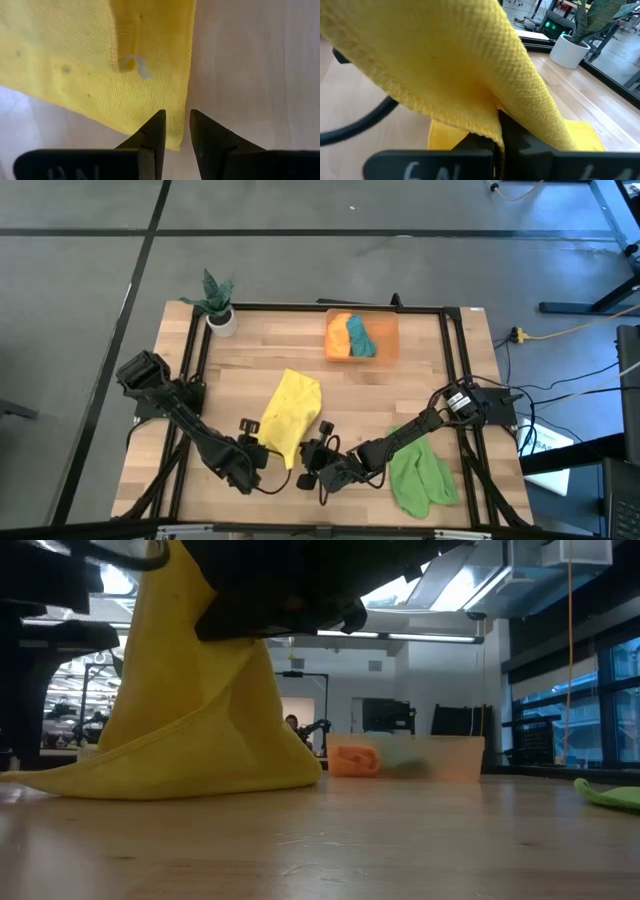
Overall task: Roll microfiber towels into tight, uniform cylinder then place into a basket
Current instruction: Roll the yellow microfiber towel
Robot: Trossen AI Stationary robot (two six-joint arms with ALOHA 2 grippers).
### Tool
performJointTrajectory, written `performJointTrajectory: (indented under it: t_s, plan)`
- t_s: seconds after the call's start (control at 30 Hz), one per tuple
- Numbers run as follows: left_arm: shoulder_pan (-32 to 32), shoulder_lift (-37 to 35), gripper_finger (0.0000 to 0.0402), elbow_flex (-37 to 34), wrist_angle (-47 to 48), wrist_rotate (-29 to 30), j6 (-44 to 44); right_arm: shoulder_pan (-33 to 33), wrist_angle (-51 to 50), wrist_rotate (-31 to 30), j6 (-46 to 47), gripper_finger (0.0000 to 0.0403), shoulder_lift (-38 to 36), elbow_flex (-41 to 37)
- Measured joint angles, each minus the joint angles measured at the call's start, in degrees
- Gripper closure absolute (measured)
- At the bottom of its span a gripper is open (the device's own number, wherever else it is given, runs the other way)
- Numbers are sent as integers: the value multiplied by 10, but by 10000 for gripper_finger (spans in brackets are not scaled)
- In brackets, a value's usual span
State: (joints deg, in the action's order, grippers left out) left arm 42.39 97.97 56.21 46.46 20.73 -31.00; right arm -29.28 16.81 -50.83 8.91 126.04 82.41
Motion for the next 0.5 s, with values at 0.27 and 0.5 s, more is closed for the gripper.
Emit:
performJointTrajectory:
  t_s: [0.27,0.5]
  plan:
    - [6,11,323,-15,-9,-3,-19,0,0,0,-1,399,0,0]
    - [9,11,323,-16,-8,14,-31,0,0,0,-2,399,0,0]
